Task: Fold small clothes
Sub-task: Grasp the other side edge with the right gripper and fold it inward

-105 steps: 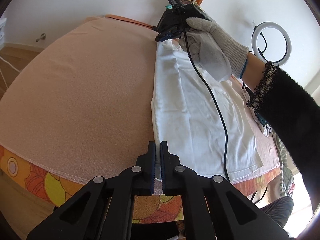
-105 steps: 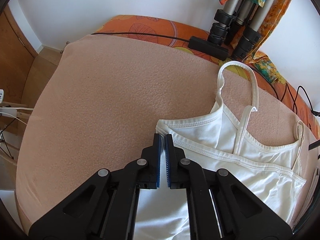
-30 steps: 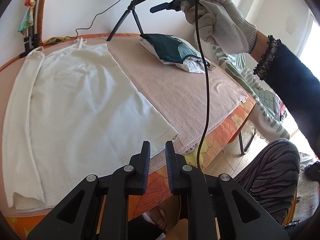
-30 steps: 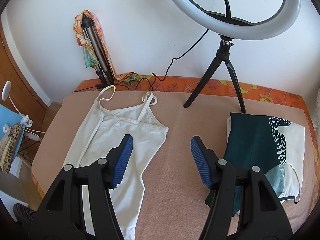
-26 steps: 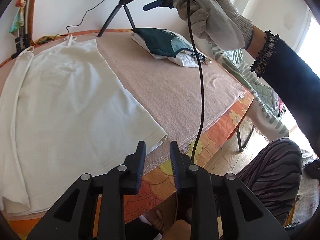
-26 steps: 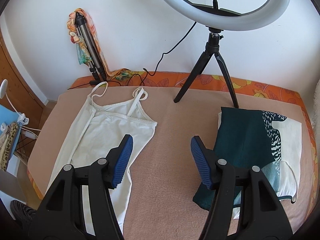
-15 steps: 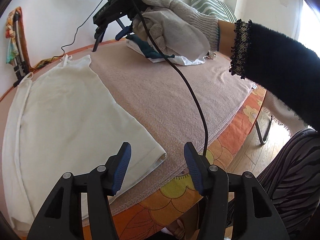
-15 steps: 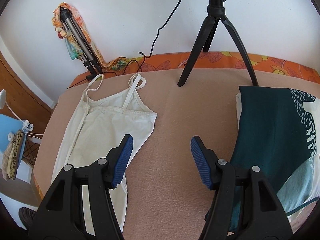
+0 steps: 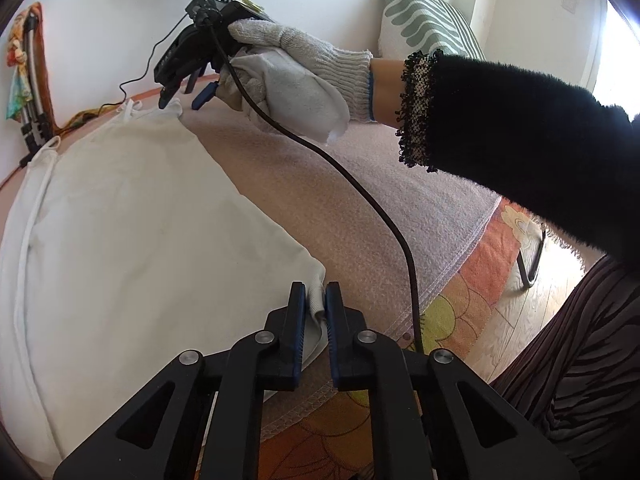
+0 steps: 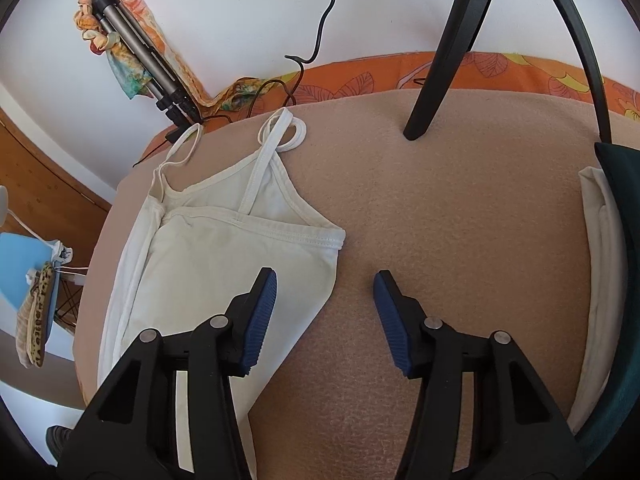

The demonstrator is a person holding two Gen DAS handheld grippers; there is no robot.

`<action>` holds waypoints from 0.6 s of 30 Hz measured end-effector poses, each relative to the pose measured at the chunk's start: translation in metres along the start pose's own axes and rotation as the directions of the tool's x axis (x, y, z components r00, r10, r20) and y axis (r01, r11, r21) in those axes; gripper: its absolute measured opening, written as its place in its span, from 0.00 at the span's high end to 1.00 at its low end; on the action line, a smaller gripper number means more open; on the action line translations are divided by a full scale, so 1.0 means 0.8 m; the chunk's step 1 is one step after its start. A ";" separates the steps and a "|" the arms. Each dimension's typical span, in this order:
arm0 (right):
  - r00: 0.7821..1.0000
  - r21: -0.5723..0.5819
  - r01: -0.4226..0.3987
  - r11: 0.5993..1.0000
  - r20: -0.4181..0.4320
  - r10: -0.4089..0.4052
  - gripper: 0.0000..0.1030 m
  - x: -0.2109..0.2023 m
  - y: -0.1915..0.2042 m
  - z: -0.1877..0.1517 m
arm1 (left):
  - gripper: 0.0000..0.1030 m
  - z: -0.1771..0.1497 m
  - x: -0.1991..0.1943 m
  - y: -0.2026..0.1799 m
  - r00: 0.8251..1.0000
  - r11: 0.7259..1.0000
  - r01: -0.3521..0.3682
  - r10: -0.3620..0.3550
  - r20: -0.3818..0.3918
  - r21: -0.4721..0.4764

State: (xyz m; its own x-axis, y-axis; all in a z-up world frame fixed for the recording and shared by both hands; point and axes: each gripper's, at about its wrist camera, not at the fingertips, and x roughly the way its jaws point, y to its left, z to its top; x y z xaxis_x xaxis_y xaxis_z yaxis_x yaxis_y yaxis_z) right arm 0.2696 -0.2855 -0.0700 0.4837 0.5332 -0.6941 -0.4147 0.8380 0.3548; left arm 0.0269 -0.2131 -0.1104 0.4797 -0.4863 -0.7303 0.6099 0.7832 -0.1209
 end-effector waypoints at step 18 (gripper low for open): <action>0.978 -0.090 0.200 0.976 0.079 -0.193 0.97 -0.017 0.030 0.029 | 0.96 -0.001 -0.018 0.022 0.993 0.983 0.113 -0.107 0.046 -0.146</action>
State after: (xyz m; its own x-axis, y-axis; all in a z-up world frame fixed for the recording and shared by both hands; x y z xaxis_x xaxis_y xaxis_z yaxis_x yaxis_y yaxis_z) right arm 0.2708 -0.2697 -0.0371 0.6140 0.3688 -0.6978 -0.3773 0.9137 0.1510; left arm 0.0307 -0.1919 -0.1027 0.4402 -0.5851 -0.6811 0.5620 0.7711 -0.2993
